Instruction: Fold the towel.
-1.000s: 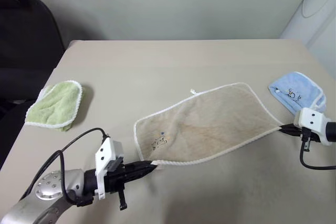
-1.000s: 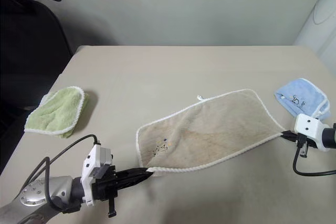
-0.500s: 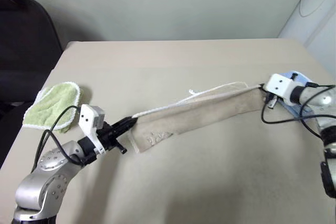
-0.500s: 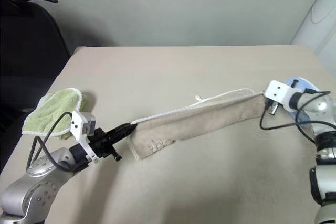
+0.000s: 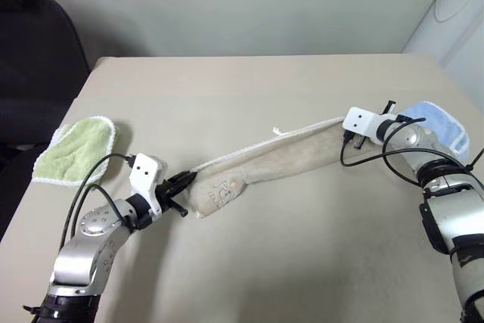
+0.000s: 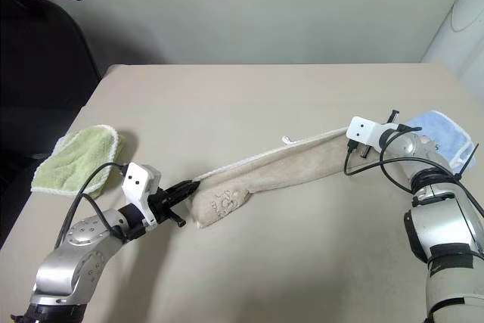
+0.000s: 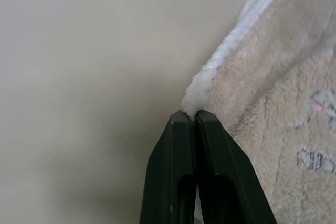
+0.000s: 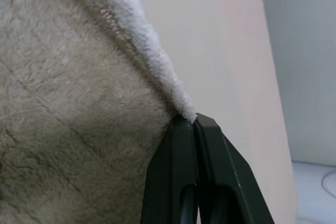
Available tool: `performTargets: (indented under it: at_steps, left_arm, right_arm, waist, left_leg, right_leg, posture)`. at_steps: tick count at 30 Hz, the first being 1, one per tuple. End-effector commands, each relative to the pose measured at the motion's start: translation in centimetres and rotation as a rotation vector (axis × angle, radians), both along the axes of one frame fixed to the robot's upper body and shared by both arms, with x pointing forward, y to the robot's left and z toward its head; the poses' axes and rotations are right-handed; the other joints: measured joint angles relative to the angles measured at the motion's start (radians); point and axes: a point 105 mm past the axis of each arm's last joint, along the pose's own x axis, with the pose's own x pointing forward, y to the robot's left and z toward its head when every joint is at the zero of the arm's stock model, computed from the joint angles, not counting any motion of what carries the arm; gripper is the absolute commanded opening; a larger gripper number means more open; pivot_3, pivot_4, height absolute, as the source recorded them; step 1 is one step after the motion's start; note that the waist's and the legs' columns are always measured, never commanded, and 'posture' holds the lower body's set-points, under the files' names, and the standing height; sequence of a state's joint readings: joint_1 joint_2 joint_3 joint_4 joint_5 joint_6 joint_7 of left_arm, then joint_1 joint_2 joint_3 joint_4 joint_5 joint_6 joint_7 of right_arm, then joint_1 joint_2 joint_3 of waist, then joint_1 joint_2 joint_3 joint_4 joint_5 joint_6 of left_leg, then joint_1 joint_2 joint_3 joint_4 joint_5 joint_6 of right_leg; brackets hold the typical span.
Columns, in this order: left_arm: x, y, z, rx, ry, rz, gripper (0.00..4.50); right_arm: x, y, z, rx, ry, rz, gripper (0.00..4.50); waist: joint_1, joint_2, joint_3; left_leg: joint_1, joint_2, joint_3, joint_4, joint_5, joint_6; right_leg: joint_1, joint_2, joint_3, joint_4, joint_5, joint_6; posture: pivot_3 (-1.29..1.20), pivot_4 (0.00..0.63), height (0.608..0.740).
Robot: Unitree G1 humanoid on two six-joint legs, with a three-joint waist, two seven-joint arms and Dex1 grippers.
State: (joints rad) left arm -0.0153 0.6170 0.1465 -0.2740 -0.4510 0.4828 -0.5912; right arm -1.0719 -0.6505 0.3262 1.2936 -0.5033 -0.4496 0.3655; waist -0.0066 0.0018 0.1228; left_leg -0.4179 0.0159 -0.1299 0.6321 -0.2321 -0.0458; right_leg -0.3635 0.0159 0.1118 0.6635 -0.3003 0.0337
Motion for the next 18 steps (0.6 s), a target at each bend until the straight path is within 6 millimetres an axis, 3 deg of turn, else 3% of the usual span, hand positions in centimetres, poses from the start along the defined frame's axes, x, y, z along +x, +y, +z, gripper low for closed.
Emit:
performTargets:
  at_steps: [1,6,12,14,18]
  left_arm:
    - [-0.3,0.1,0.1,0.017,-0.005,-0.015,0.71]
    - [-0.6,-0.2,0.1,0.005,-0.005,-0.025,2.52]
    - [-0.3,0.9,0.0,0.029,-0.025,0.038,4.47]
    - [-0.1,1.6,0.2,0.032,-0.046,0.085,4.49]
    - [0.3,2.9,2.4,-0.001,-0.142,0.184,4.49]
  right_arm:
    - [0.1,-0.8,1.5,0.02,-0.043,-0.022,0.93]
    - [0.1,-1.3,2.1,0.035,-0.085,-0.033,2.71]
    - [-0.2,-2.7,3.3,0.013,-0.186,-0.069,4.5]
    - [-0.4,-3.5,3.9,0.036,-0.216,-0.09,4.5]
    - [-1.1,-5.3,4.7,0.33,-0.224,-0.163,4.5]
  waist:
    - [0.0,0.0,0.0]
    - [0.0,0.0,0.0]
    - [0.0,0.0,0.0]
    - [0.0,0.0,0.0]
    - [0.001,0.0,0.0]
  left_leg:
    - [0.0,0.0,0.0,0.0,0.0,0.0]
    - [0.0,0.0,0.0,0.0,0.0,0.0]
    - [0.0,0.0,0.0,0.0,0.0,0.0]
    - [0.0,0.0,0.0,0.0,0.0,0.0]
    - [-0.001,0.0,0.0,0.0,0.0,0.001]
  right_leg:
    - [0.0,0.0,0.0,0.0,0.0,0.0]
    - [0.0,0.0,0.0,0.0,0.0,0.0]
    - [0.0,0.0,0.0,0.0,0.0,0.0]
    - [0.0,0.0,0.0,0.0,0.0,0.0]
    - [0.0,0.0,0.0,0.0,0.0,0.0]
  posture:
    - [0.0,0.15,0.74]
    - [0.0,0.15,0.74]
    - [0.0,0.15,0.74]
    - [0.0,0.15,0.74]
    - [0.0,0.15,0.74]
